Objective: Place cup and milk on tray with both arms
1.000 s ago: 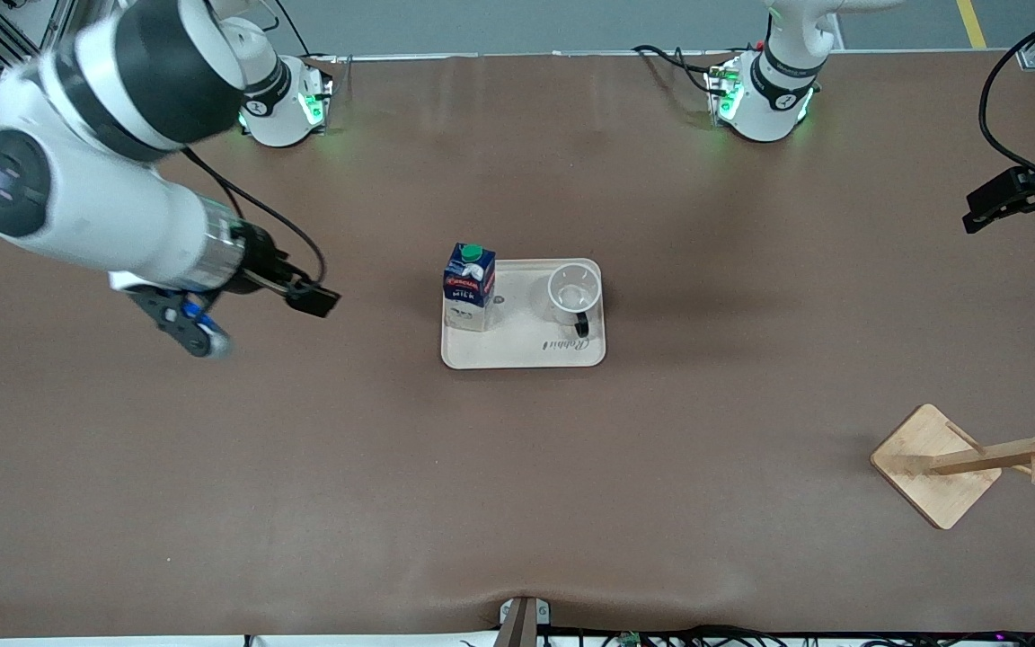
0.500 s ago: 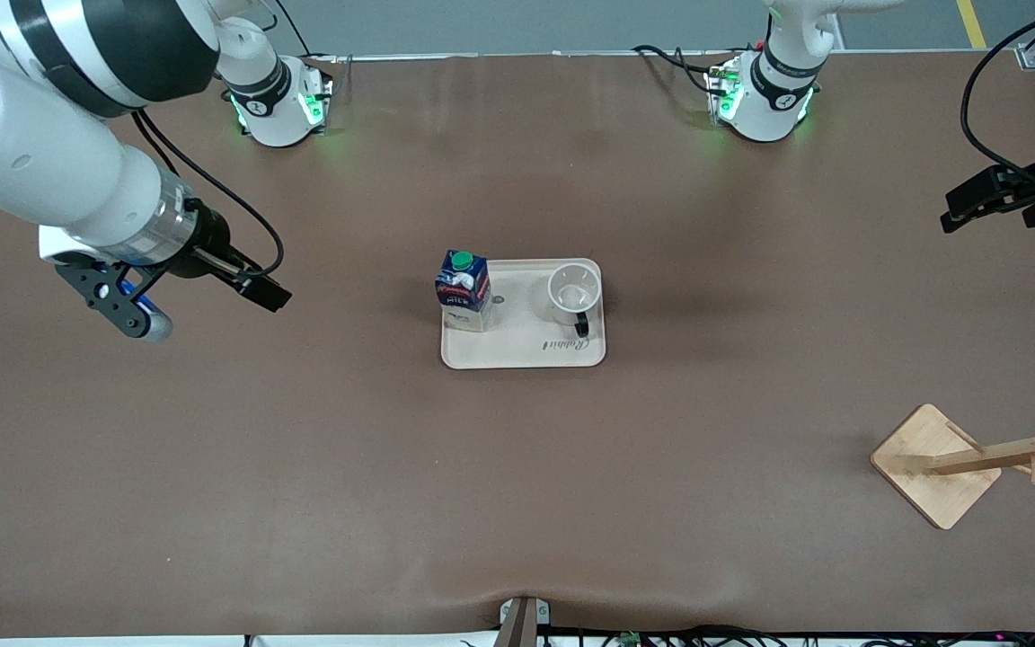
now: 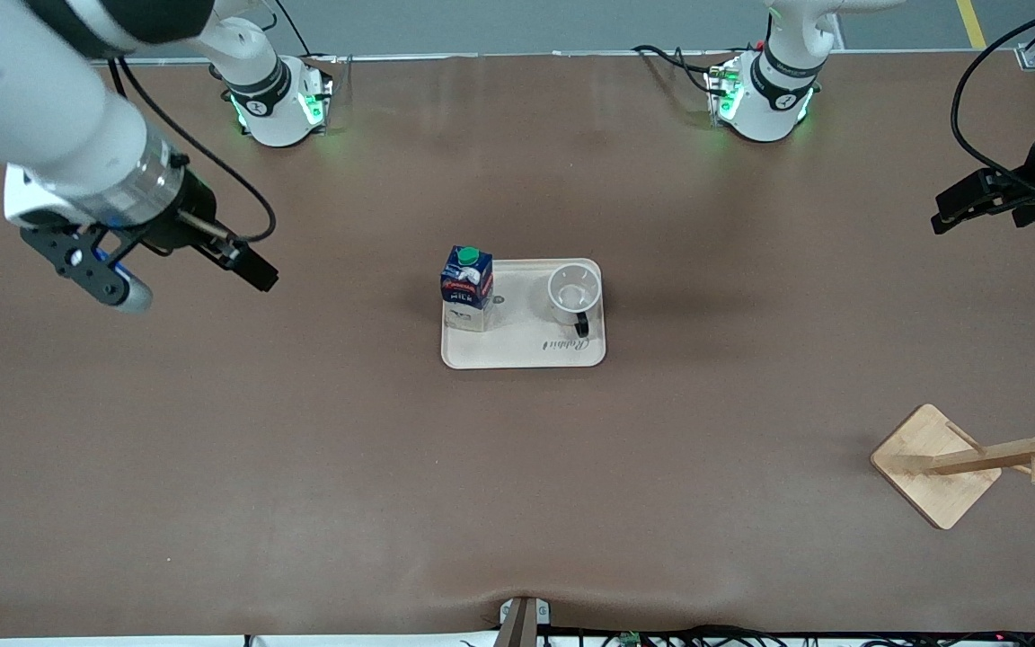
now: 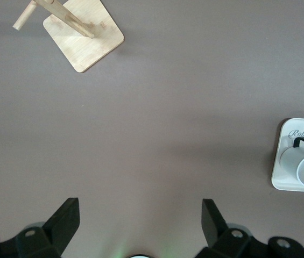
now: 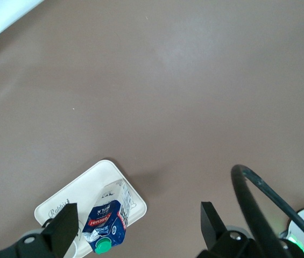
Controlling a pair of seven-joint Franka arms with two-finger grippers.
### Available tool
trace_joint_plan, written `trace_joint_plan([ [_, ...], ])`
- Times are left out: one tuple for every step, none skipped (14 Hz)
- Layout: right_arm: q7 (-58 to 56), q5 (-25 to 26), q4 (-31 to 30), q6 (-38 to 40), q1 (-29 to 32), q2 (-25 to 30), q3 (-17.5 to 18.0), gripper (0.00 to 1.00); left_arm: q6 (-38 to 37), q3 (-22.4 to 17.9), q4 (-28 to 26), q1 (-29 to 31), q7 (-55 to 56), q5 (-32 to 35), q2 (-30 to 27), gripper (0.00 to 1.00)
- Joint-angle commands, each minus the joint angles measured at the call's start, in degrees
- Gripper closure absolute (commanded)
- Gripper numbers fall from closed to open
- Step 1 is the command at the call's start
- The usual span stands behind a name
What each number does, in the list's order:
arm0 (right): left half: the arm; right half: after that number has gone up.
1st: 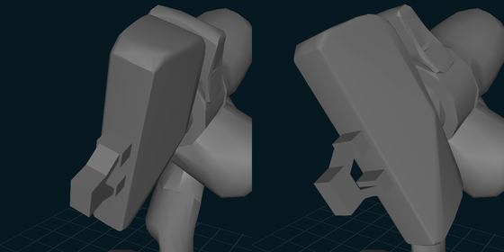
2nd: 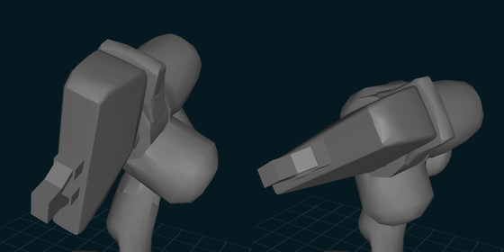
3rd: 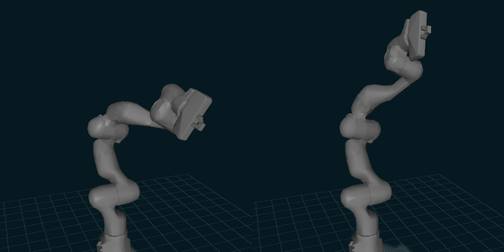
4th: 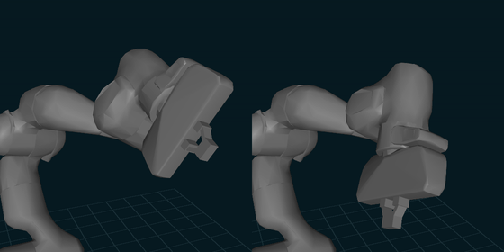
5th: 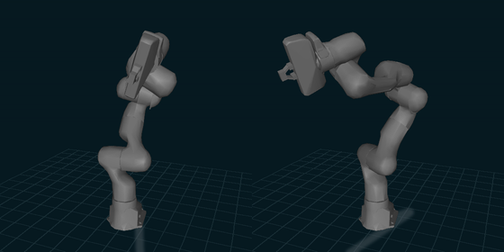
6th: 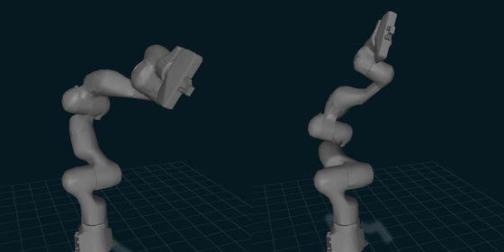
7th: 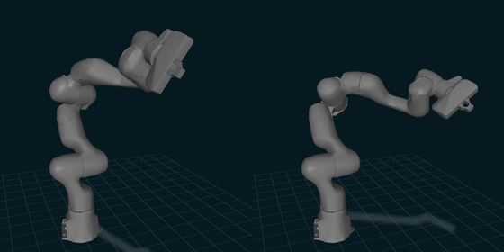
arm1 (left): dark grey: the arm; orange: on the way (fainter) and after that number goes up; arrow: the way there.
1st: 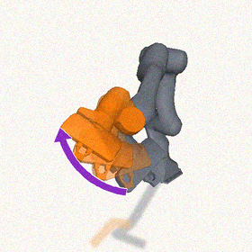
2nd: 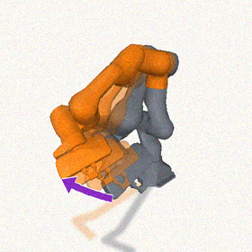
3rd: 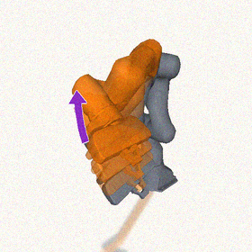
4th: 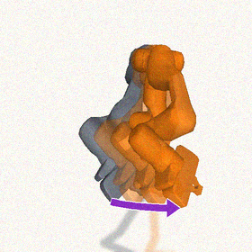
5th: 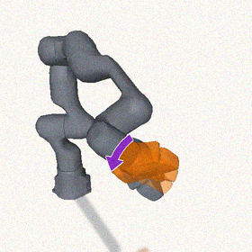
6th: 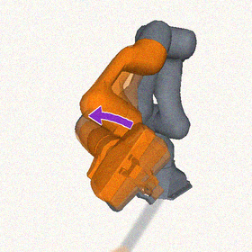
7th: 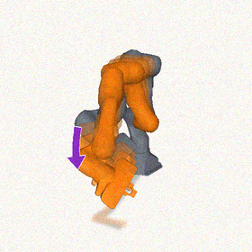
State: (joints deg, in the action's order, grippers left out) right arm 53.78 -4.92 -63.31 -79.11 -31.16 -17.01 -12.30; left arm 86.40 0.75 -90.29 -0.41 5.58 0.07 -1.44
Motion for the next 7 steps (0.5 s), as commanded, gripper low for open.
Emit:
trace_joint_plan([
  [0.2, -0.7, 1.1, 1.1, -2.2, 0.2, -0.1, 0.00, 0.7, 0.2, -1.0, 0.4, 0.4, -0.8, -1.5, 0.00],
  [0.3, -0.4, 1.3, 1.4, -2.3, 0.2, -0.5, 0.00, 0.7, 0.1, -0.9, 0.4, 0.4, -0.8, -1.6, 0.00],
  [0.5, 0.9, 1.4, 2.0, -2.0, 0.5, -0.6, 0.00, 0.7, 0.1, -1.1, 0.4, 0.4, -0.7, -1.6, 0.00],
  [0.2, 4.2, 1.5, 1.9, -1.7, 0.9, -0.5, 0.00, 0.6, 0.1, -1.2, 0.5, 0.4, -0.5, -1.6, 0.00],
  [-0.9, 8.7, 1.5, 2.0, -2.0, 1.1, -0.4, 0.00, 0.7, 0.1, -1.1, 0.5, 0.4, -0.5, -1.5, 0.00],
  [-5.6, 12.2, 1.4, 2.3, -1.6, 1.6, -0.3, 0.00, 0.6, 0.1, -1.1, 0.4, 0.4, -0.5, -1.5, 0.00],
  [-13.5, 12.0, 0.7, 2.4, -0.1, 4.4, -0.5, 0.00, 0.6, 0.1, -1.1, 0.4, 0.4, -0.5, -1.5, 0.00],
])
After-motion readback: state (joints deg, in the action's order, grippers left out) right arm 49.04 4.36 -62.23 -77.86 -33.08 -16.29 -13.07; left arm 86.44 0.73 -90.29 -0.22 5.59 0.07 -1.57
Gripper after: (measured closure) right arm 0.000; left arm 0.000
